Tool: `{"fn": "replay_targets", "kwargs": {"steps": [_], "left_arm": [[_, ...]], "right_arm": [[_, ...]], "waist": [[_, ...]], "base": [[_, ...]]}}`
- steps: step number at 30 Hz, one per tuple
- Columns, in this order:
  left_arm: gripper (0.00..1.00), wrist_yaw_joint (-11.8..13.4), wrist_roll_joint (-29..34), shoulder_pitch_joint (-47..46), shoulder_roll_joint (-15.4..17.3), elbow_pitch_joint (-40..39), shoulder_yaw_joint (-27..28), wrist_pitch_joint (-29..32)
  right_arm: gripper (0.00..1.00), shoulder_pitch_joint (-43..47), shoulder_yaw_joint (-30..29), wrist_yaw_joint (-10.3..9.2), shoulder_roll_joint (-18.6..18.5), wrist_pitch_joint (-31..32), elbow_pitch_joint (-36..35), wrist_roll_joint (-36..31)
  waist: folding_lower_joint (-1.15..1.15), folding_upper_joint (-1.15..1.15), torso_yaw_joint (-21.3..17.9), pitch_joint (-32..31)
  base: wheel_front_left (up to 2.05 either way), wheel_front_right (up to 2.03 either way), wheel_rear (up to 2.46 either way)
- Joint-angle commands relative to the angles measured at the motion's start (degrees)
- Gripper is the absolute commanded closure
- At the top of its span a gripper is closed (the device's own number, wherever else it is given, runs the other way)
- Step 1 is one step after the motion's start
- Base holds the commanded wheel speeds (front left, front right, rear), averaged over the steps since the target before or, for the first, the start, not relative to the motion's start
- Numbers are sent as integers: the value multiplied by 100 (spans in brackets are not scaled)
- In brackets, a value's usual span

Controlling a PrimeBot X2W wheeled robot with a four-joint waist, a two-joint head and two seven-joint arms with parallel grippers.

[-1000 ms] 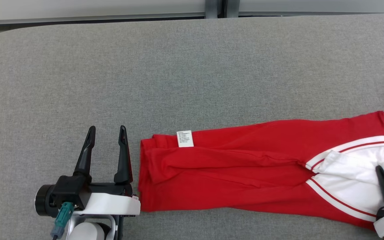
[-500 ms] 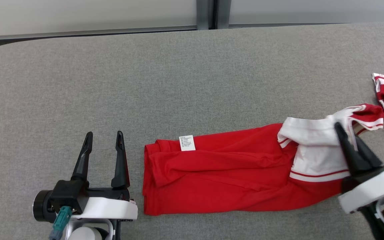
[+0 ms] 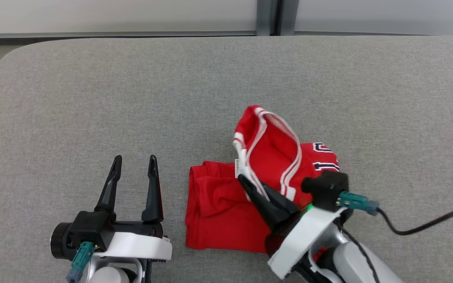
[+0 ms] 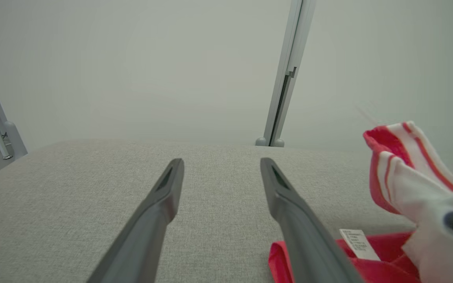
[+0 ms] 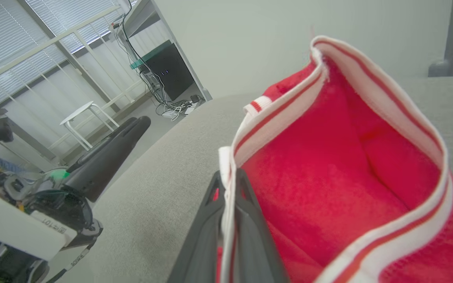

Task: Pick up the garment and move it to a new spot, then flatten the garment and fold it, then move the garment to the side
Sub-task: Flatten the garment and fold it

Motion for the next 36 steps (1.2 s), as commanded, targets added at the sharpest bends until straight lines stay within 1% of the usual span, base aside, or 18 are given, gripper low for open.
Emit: {"fn": "replay_targets", "kwargs": {"steps": [1, 3, 8, 9, 10, 11, 14, 16, 18, 20, 22, 27, 31, 36], "left_arm": [[0, 22, -40, -102, 16, 7, -30, -6], [0, 62, -98, -134, 15, 14, -90, -6], [0, 117, -145, -182, 14, 5, -135, -6], [0, 124, -152, -189, 15, 9, -145, -6], [0, 139, -155, -195, 15, 11, -152, -6], [0, 153, -160, -204, 14, 10, -154, -6], [0, 171, -129, -212, 14, 36, -144, -6], [0, 175, -92, -203, 14, 49, -127, -6], [0, 180, -52, -197, 15, 63, -108, -6], [0, 175, -7, -190, 13, 84, -91, -6], [0, 178, 50, -177, 17, 101, -53, -6], [0, 155, 159, -134, 22, 116, 29, -6], [0, 118, 212, -76, 55, 126, 103, -6], [0, 55, 218, 27, 131, 138, 201, -6]], "right_arm": [[100, -145, 201, 1, 94, -59, 233, 69], [100, -305, 489, 1, 247, -196, 602, 218], [100, -486, 812, 2, 342, -356, 1061, 377], [67, -535, 881, 2, 354, -400, 1158, 414], [30, -615, 952, 2, 362, -484, 1214, 411], [0, -673, 1044, 2, 370, -564, 1253, 449], [0, -818, 1247, 2, 291, -919, 1193, 506], [0, -911, 1352, 2, 218, -1185, 995, 566], [0, -983, 1346, 1, 74, -1436, 772, 611], [0, -1019, 1167, 1, -87, -1672, 530, 609], [0, -985, 857, 1, -250, -1841, 333, 561], [0, -616, -350, 1, -664, -2019, 6, 328], [0, -124, -1338, 1, -939, -1934, -60, 40], [0, 674, -2467, 1, -1077, -1725, -171, -292]], "waist": [[0, 0, 80, 50], [0, 0, 154, 110], [0, 0, 183, 195], [0, 0, 183, 215], [0, 0, 181, 231], [0, 0, 176, 249], [0, 0, 143, 269], [0, 0, 110, 266], [0, 0, 67, 254], [0, 0, 25, 235], [0, 0, -27, 212], [0, 0, -135, 150], [0, 0, -195, 67], [0, 0, -233, -77]], "base": [[0, 0, 0], [0, 0, 0], [0, 0, 0], [0, 0, 0], [0, 0, 0], [0, 0, 0], [0, 0, 0], [0, 0, 0], [0, 0, 0], [0, 0, 0], [0, 0, 0], [0, 0, 0], [0, 0, 0], [0, 0, 0]]}}
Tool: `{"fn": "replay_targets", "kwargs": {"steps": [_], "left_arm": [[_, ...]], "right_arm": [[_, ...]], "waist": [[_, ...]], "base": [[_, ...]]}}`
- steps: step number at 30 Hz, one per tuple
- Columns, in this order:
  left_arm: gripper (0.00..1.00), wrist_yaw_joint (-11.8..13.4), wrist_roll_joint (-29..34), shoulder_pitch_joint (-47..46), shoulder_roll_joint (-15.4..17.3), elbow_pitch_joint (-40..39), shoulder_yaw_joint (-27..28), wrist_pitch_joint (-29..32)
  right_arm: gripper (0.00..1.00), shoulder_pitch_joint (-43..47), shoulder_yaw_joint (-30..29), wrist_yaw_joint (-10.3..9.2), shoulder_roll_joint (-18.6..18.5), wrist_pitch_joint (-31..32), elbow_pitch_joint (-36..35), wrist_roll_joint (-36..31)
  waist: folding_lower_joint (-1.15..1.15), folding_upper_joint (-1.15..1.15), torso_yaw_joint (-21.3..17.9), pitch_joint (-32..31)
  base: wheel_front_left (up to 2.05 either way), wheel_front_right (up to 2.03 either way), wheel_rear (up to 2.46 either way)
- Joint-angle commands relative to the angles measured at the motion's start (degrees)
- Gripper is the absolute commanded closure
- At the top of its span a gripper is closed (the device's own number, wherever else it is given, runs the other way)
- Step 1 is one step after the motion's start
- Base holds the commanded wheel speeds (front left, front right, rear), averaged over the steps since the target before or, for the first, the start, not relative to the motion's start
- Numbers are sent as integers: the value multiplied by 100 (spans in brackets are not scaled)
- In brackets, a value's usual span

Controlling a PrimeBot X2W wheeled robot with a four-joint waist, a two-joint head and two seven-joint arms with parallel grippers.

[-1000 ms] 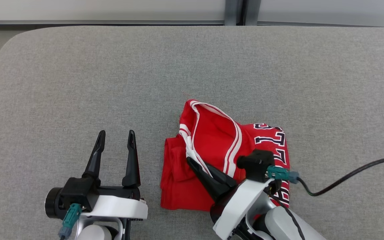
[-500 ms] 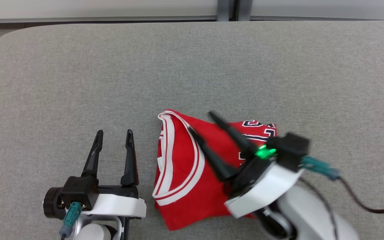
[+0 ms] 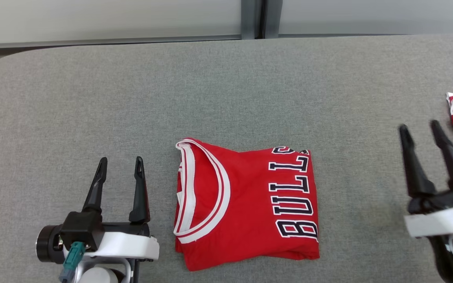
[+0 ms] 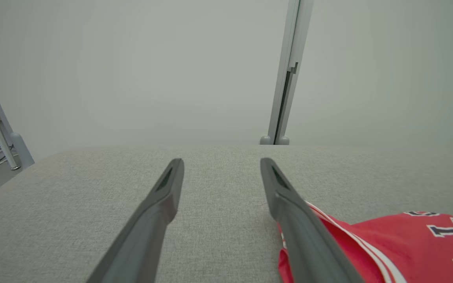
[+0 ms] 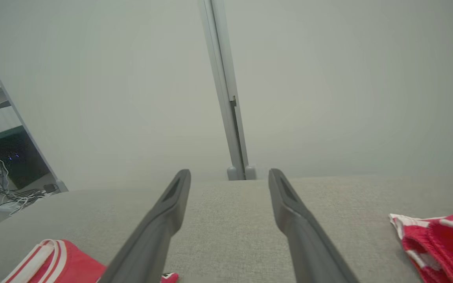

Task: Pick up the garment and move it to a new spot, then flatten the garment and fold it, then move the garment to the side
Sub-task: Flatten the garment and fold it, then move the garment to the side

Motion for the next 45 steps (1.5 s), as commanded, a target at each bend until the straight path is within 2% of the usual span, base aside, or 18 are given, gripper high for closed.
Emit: {"fn": "replay_targets", "kwargs": {"steps": [1, 7, 24, 45], "left_arm": [[0, -33, 18, 73, 51, -1, 37, -6], [0, -125, 3, 271, 234, 123, 93, -5], [0, -205, -178, 1045, 510, 126, 47, 346], [0, -109, -293, 1090, 570, 110, 9, 390]], "right_arm": [[0, 175, -179, 0, -22, 64, -63, -72], [0, 889, -666, 0, 87, 356, -309, -366], [0, 1860, -825, 0, 515, 922, -588, -908], [0, 2024, -967, 0, 638, 1148, -729, -977]], "waist": [[0, 0, -24, -58], [0, 0, -117, -359], [0, 0, -152, -1320], [0, 0, -155, -1387]], "base": [[0, 0, 0], [0, 0, 0], [0, 0, 0], [0, 0, 0]]}}
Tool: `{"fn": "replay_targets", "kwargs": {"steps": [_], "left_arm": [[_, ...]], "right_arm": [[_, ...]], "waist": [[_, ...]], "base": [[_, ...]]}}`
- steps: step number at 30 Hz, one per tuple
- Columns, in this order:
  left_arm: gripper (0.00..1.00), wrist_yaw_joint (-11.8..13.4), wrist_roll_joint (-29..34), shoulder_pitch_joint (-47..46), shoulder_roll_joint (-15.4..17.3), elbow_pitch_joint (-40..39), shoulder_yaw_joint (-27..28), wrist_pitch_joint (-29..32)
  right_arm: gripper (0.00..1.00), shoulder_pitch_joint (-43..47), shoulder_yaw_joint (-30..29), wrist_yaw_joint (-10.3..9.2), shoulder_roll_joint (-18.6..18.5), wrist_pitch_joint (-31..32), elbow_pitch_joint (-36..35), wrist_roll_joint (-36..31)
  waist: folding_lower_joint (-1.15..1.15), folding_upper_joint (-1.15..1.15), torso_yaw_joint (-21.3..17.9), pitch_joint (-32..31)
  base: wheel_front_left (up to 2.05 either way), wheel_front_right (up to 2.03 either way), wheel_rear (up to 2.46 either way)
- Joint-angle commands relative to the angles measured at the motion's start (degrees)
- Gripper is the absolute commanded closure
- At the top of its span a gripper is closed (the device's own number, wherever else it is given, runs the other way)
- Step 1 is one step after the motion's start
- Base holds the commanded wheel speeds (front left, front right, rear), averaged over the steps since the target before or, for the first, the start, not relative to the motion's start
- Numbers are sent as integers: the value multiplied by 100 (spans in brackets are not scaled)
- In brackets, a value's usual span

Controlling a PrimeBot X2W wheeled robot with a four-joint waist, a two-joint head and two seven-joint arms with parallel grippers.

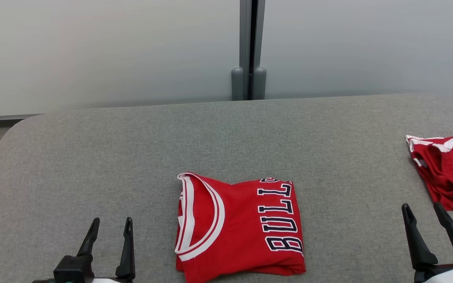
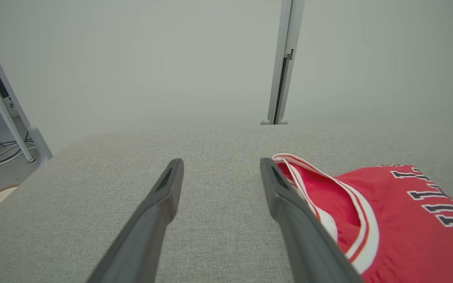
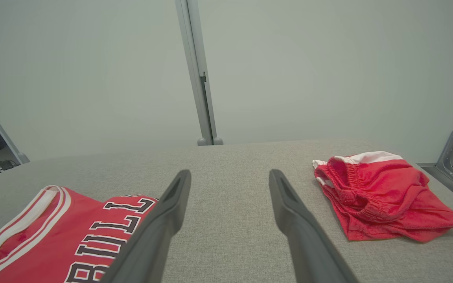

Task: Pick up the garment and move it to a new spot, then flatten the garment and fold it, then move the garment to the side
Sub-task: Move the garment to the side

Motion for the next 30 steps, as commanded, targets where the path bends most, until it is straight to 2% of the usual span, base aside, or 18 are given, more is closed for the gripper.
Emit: {"fn": "replay_targets", "kwargs": {"steps": [1, 8, 15, 23, 30], "left_arm": [[0, 25, -36, -49, 43, 15, 0, -13], [0, 27, -28, -168, 51, -5, -37, -47], [0, -28, 65, -569, 33, -115, -133, -151], [0, -71, 173, -1271, -207, -133, -313, -316], [0, -65, 201, -1729, -406, -85, -379, -404]], "right_arm": [[0, 40, -13, 0, 4, 14, -18, -37], [0, -13, -20, 0, -38, -6, 27, -21], [0, -286, 250, 0, -95, 129, 182, 96], [0, -1134, 963, 0, -146, 68, 1242, 534], [0, -1807, 1524, 0, -119, 211, 2179, 897]], "waist": [[0, 0, 11, 4], [0, 0, 72, 69], [0, 0, 315, 520], [0, 0, 838, 1219], [0, 0, 1122, 1727]], "base": [[0, 0, 0], [0, 0, 0], [0, 0, 0], [0, 0, 0], [0, 0, 0]]}}
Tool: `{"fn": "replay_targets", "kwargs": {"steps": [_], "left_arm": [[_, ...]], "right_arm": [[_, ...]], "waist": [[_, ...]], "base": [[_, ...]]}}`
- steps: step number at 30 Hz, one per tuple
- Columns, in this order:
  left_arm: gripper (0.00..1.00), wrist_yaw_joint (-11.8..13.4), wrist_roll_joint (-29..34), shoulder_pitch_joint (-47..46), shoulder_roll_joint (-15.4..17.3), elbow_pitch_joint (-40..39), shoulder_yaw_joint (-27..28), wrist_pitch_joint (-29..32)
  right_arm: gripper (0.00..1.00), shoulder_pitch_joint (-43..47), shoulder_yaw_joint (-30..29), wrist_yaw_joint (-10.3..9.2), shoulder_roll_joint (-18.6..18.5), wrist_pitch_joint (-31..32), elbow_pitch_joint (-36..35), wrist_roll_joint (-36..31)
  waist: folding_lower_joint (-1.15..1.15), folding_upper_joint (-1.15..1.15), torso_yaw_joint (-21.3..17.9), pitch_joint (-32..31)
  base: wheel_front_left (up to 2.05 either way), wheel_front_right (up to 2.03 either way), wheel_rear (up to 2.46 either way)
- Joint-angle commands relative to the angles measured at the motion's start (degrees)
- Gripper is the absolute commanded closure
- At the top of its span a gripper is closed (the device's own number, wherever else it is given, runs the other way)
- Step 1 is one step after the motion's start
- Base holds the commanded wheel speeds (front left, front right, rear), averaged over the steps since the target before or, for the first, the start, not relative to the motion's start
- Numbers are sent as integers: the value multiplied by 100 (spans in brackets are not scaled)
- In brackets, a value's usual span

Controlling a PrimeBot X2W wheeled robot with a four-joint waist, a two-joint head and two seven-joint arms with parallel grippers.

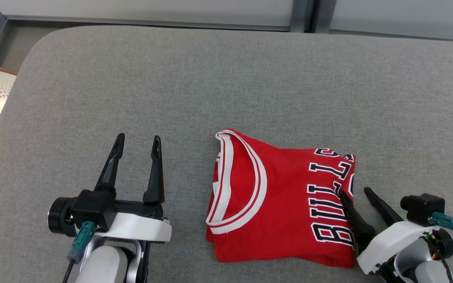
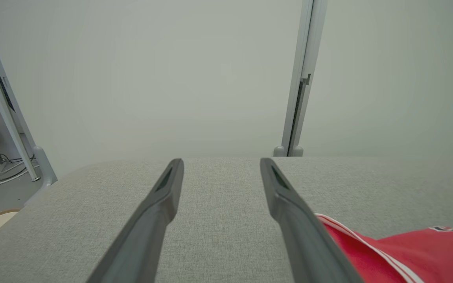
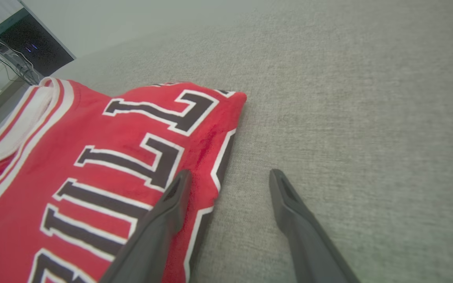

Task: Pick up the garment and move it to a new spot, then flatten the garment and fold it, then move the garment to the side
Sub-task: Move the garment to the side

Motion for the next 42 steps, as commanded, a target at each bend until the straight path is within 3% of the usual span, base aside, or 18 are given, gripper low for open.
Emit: {"fn": "replay_targets", "kwargs": {"steps": [1, 3, 4, 5, 6, 12, 25, 26, 33, 42], "left_arm": [[0, -15, 32, -131, -8, -17, 8, -29], [0, -11, 54, -205, -47, -95, 38, -33], [0, -3, 62, -228, -60, -127, 53, -32], [0, 5, 74, -251, -73, -167, 70, -29], [0, 8, 103, -272, -86, -203, 84, -29], [0, 4, 238, -275, -108, -345, 183, -30], [0, -85, 539, -402, -30, -564, 243, -24], [0, -108, 567, -437, 22, -576, 245, -24], [0, -102, 667, -626, 111, -696, 186, 25], [0, -154, 837, -1068, 198, -876, 27, 250]], "right_arm": [[0, -91, 79, 0, -35, 36, 83, 92], [5, -160, 301, 1, -60, 131, 216, 206], [50, -173, 412, 1, -57, 198, 257, 282], [71, -179, 516, 1, -84, 257, 290, 333], [100, -192, 610, 1, -111, 295, 298, 380], [100, -456, 916, 0, -341, 54, 71, 475], [100, -899, 967, -5, -967, -498, -184, 419], [100, -983, 917, -5, -1139, -540, -170, 399], [100, -1555, 698, -4, -1856, -665, -107, 492], [100, -2574, 360, -4, -3042, -957, 393, 981]], "waist": [[0, 0, 181, 221], [0, 0, 200, 291], [0, 0, 200, 321], [0, 0, 189, 348], [0, 0, 173, 371], [0, 0, -169, 409], [0, 0, -1496, 505], [0, 0, -1693, 555], [0, 0, -2081, 831], [0, 0, -2131, 1370]], "base": [[0, 0, 0], [0, 0, 0], [0, 0, 0], [0, 0, 0], [0, 0, 0], [0, 0, 0], [0, 0, 0], [0, 0, 0], [0, 0, 0], [0, 0, 0]]}}
